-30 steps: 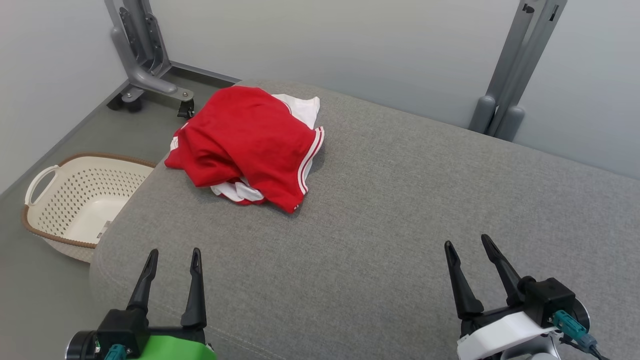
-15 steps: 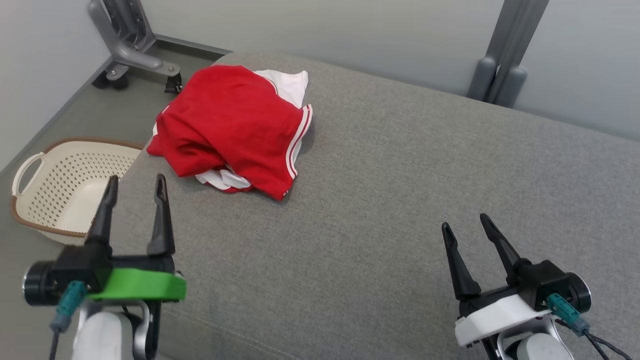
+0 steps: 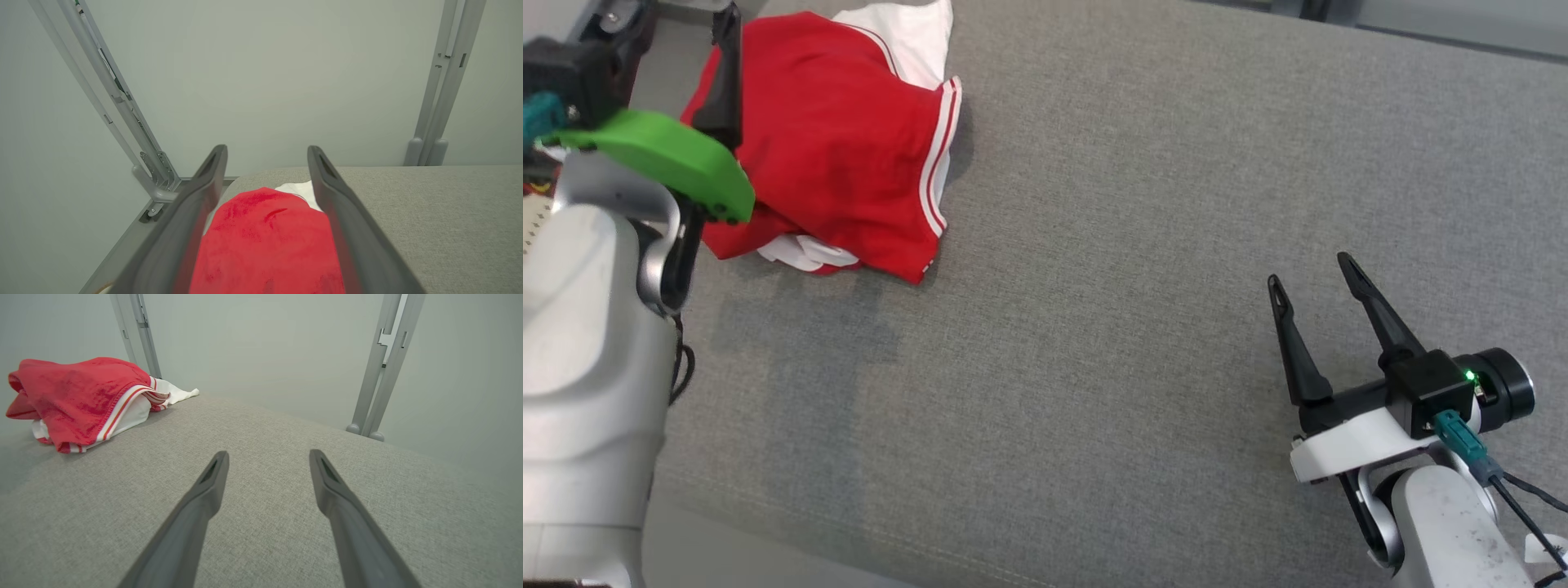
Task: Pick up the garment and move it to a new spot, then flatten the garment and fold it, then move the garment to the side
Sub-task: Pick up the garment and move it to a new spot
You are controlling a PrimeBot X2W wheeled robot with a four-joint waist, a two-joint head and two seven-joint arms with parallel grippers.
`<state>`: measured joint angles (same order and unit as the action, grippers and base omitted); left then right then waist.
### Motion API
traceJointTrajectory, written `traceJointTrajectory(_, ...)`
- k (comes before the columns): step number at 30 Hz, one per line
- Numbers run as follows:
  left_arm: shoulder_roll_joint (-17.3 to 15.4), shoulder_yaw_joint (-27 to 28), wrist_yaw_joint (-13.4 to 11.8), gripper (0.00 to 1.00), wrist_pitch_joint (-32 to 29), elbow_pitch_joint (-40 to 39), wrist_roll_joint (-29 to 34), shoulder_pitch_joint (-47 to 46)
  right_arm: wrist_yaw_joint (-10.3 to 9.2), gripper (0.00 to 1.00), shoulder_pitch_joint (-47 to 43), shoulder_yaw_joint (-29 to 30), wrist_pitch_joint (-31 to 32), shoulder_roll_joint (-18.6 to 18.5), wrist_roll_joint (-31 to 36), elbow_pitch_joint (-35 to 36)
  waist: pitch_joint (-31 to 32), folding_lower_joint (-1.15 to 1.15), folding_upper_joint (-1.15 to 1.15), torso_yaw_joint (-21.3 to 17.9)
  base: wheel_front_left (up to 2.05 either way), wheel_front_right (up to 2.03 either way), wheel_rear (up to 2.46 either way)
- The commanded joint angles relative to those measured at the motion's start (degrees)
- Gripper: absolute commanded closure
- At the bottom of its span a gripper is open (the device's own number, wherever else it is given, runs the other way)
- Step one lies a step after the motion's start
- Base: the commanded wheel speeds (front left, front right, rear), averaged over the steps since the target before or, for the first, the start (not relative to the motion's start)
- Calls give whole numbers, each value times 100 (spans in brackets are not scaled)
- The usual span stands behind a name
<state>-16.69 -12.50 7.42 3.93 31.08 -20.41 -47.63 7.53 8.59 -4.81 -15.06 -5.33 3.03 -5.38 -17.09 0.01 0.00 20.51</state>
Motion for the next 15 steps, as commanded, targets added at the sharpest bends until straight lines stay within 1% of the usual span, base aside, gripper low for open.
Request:
traceJointTrajectory(1, -115, -164, 7, 0, -208, 192, -246, -318, -8, 0, 116, 19, -17, -39, 35, 41, -634, -1, 0, -387, 0, 0, 0)
traceJointTrajectory(5, -370, -577, 3, 0, -952, 831, -987, -1003, -8, 0, 314, 12, -18, -35, 97, 97, -866, -1, 0, -569, 0, 0, 0)
traceJointTrajectory(7, -465, -755, 3, 0, -1175, 1094, -1298, -1208, -8, 0, 396, 40, -18, -2, 82, 88, -969, -1, 0, -648, 0, 0, 0)
traceJointTrajectory(10, -603, -932, 3, 0, -1200, 1514, -1503, -1339, -8, 0, 533, 28, -18, 21, 125, 102, -1125, -1, 0, -747, 0, 0, 0)
traceJointTrajectory(15, -536, -1196, 4, 0, -1081, 2168, -1797, -1346, -8, 0, 668, 98, -18, 8, 178, 147, -1364, -1, 0, -854, 0, 0, 0)
